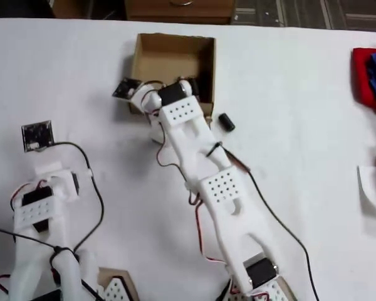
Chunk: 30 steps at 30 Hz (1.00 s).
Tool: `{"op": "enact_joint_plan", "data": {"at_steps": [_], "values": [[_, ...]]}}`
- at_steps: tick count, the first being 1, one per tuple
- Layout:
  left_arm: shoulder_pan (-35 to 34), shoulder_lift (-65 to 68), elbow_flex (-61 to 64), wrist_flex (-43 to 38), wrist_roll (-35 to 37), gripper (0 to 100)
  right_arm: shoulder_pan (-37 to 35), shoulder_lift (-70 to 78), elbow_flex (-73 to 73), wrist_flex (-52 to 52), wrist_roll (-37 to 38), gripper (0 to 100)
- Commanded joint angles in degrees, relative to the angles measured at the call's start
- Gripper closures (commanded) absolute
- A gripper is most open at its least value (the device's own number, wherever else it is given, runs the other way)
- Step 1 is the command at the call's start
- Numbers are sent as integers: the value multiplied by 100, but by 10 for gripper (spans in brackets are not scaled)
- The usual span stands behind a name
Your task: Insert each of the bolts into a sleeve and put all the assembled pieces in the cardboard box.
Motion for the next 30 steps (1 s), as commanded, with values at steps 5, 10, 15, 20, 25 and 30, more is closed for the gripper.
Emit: {"op": "enact_joint_plan", "data": {"at_steps": [5, 10, 15, 20, 25, 30], "values": [[-18, -62, 13, -97, 9, 925, 312, -1156, 273, 163, -2189, 978], [-18, -62, 13, -97, 9, 925, 356, -2914, 3288, 145, -2505, 978], [114, -62, 13, -97, -9, 925, 409, -4277, 5749, -699, -2479, 978], [123, -53, 22, -88, -9, 925, 259, -4400, 7147, -1921, -2462, 978], [123, -53, 22, -88, -9, 925, 224, -4400, 7349, -2149, -2462, 928], [123, -53, 22, -88, -9, 925, 259, -4400, 7349, -2220, -2462, 847]]}}
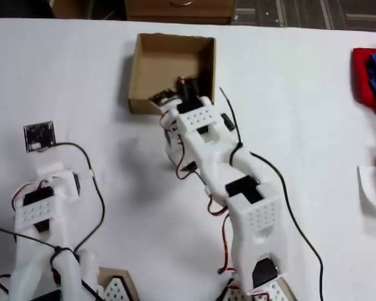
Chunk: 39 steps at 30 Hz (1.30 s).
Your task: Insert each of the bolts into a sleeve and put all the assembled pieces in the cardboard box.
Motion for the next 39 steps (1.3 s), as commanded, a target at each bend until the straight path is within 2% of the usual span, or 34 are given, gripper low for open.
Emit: {"op": "enact_joint_plan", "data": {"at_steps": [1, 11, 15, 17, 21, 24, 28, 33, 36, 39], "values": [[70, -53, -13, -88, -9, 925, -22, -426, 18, -119, -18, 847], [70, -53, -13, -88, -9, 925, -13, 119, -9, -268, -18, 851], [70, -53, -13, -88, -9, 925, -13, 163, -79, -365, -18, 991], [70, -53, -13, -88, -9, 925, 13, 127, -237, -303, -18, 976], [79, -53, -75, -9, -35, 924, 277, -699, -475, 251, -26, 976], [185, -35, -470, 501, -413, 924, 787, -2009, -360, 646, -26, 976], [1046, -26, -1560, 1495, -774, 924, 1851, -3969, 378, 699, -26, 977], [2831, 316, -3495, 2708, -563, 924, 2870, -5631, 2031, 558, -53, 977], [3657, 1301, -4725, 3024, -211, 924, 3354, -6281, 3024, 75, -70, 977], [4220, 2884, -6088, 3587, 158, 924, 3793, -6756, 3798, -171, -79, 977]]}}
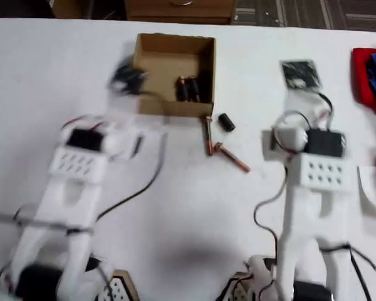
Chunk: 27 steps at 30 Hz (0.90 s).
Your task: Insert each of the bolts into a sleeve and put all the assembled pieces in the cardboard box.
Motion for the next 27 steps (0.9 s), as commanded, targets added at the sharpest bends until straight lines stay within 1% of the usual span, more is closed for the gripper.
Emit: {"op": "enact_joint_plan", "data": {"at_steps": [1, 3, 6, 8, 11, 14, 18, 21, 27], "values": [[695, 1881, -1974, 765, 466, 924, 541, -743, 747, -242, -44, 977], [932, 2998, -3073, 1415, 844, 924, 822, -971, 1108, -242, -44, 977], [1240, 4352, -4927, 2409, 1723, 924, 1209, -1218, 1415, -242, 18, 977], [1371, 5160, -6105, 2919, 2303, 924, 1402, -1297, 1486, -242, 26, 977], [1477, 6259, -7679, 3490, 2435, 924, 1508, -1314, 1495, -242, 26, 977], [1495, 7165, -8954, 3666, 2435, 921, 1508, -1314, 1495, -233, 26, 977], [1495, 7991, -9859, 3666, 2462, 861, 1516, -1314, 1503, -233, 26, 977], [1503, 8352, -10229, 3657, 2444, 861, 1516, -1314, 1503, -233, 26, 977], [1495, 8624, -10721, 3481, 2470, 856, 1508, -1314, 1503, -242, 26, 977]]}}
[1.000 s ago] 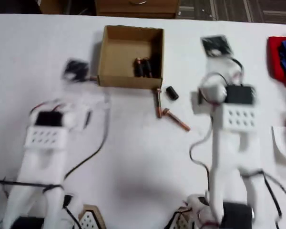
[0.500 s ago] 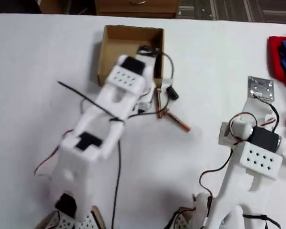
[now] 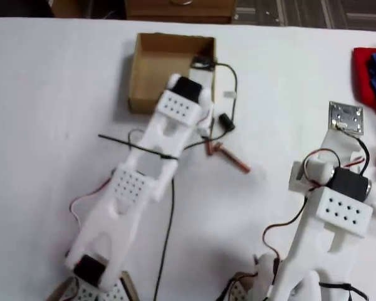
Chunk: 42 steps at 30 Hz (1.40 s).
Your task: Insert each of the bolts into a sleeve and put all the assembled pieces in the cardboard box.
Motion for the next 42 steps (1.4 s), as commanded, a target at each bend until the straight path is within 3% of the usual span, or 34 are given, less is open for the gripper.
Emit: {"op": "enact_joint_plan", "data": {"at_steps": [1, 5, 13, 21, 27, 39, 42], "values": [[53, 9, -312, -132, 62, 856, 48, -171, -44, -84, 26, 977], [53, 105, -338, -202, 255, 856, 48, -171, -44, -84, 26, 977], [88, 62, -365, -308, 1547, 791, 48, -171, -44, -84, 26, 977], [369, 123, -303, -826, 1125, 800, 48, -171, -44, -92, 26, 977], [176, 422, -312, -1609, 1037, 898, 57, -180, -44, -84, 26, 977], [97, 844, -347, -1530, 932, 884, 57, -198, -44, -92, 26, 977], [105, 800, -374, -1064, 607, 945, 57, -207, -44, -92, 26, 977]]}}
